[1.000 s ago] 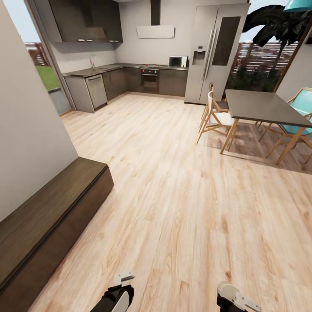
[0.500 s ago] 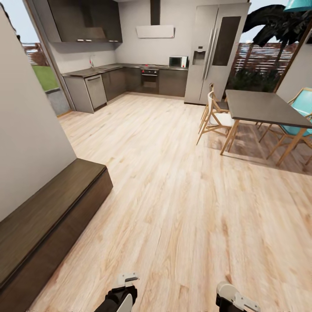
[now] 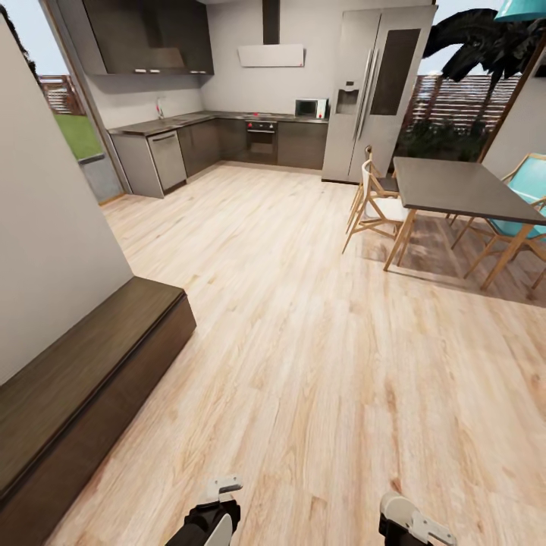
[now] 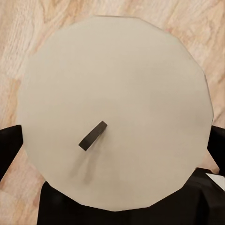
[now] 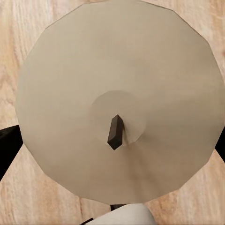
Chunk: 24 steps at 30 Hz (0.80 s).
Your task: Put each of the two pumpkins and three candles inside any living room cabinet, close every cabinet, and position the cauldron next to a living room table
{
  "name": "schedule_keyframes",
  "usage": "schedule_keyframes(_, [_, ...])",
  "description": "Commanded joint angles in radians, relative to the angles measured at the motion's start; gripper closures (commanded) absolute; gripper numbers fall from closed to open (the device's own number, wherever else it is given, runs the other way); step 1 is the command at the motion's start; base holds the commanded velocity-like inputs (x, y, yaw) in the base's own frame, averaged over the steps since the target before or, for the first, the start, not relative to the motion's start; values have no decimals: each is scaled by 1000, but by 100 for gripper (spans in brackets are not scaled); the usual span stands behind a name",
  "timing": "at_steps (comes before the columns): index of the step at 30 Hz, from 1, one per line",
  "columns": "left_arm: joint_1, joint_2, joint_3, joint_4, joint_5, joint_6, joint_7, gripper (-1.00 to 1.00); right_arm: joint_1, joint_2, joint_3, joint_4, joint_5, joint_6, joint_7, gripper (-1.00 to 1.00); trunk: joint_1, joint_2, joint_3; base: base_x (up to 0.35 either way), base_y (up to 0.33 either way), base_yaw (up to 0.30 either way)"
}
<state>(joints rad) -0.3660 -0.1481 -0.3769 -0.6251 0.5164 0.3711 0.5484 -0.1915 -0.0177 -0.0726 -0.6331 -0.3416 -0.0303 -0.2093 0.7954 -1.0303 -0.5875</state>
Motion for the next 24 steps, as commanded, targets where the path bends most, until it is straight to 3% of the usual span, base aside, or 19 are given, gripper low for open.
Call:
schedule_keyframes(1, [-1, 1, -5, -2, 9, 4, 8, 100, 0, 0, 2, 0, -11, -3, -3, 100, -4, 7, 2, 0, 0, 0])
schedule_keyframes(6, [-1, 0, -5, -1, 12, 5, 8, 100, 0, -1, 2, 0, -11, -4, -3, 100, -15, 28, 12, 0, 0, 0])
schedule_keyframes(20, [-1, -15, -4, -1, 14, 57, 10, 100, 0, 3, 2, 0, -11, -5, -4, 100, -69, 126, 77, 0, 0, 0])
schedule_keyframes(24, [-1, -19, -4, -1, 14, 75, 9, 100, 0, 4, 2, 1, -11, -5, -4, 100, -69, 126, 84, 0, 0, 0])
